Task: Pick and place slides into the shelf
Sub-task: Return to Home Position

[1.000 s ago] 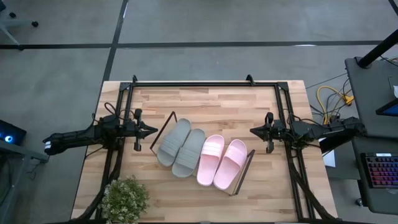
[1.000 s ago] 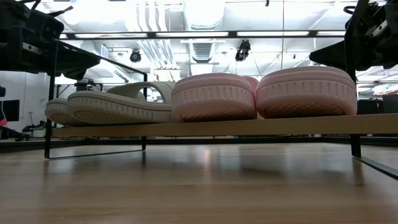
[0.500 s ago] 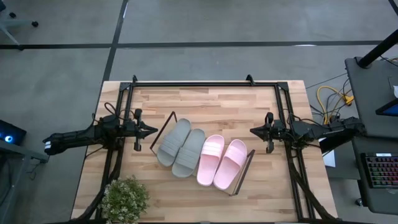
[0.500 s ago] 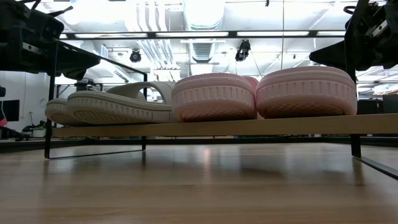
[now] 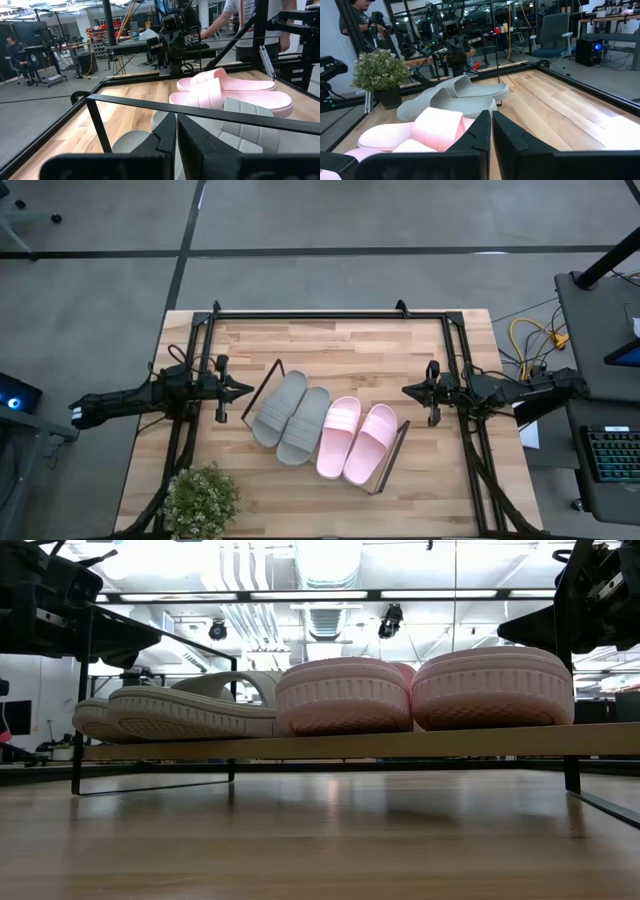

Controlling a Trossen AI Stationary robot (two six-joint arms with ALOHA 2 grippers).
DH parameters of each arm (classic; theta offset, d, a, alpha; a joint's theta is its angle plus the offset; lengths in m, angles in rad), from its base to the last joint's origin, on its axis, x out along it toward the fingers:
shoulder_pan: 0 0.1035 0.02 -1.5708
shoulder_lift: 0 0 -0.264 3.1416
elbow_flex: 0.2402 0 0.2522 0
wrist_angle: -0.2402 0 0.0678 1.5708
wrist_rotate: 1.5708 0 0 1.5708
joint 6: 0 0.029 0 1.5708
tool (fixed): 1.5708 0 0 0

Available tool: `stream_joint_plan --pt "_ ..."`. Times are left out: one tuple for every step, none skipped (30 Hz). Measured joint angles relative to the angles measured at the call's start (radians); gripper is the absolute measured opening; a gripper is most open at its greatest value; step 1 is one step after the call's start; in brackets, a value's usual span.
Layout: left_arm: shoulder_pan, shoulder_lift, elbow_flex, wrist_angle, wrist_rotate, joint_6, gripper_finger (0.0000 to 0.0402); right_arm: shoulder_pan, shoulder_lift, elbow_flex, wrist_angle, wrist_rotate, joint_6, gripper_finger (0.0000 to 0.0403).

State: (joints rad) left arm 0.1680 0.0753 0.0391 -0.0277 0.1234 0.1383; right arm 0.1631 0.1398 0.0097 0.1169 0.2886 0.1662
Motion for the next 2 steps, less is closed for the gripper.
stream_joint_plan --pt "0.000 0.000 0.000 0.000 0.000 0.000 0.0000 0.000 0.000 0.000 0.000 0.000 0.001 0.0009" --pt "0.000 0.000 0.000 0.000 0.000 0.000 0.0000 0.000 0.000 0.000 0.000 0.000 -0.002 0.0009"
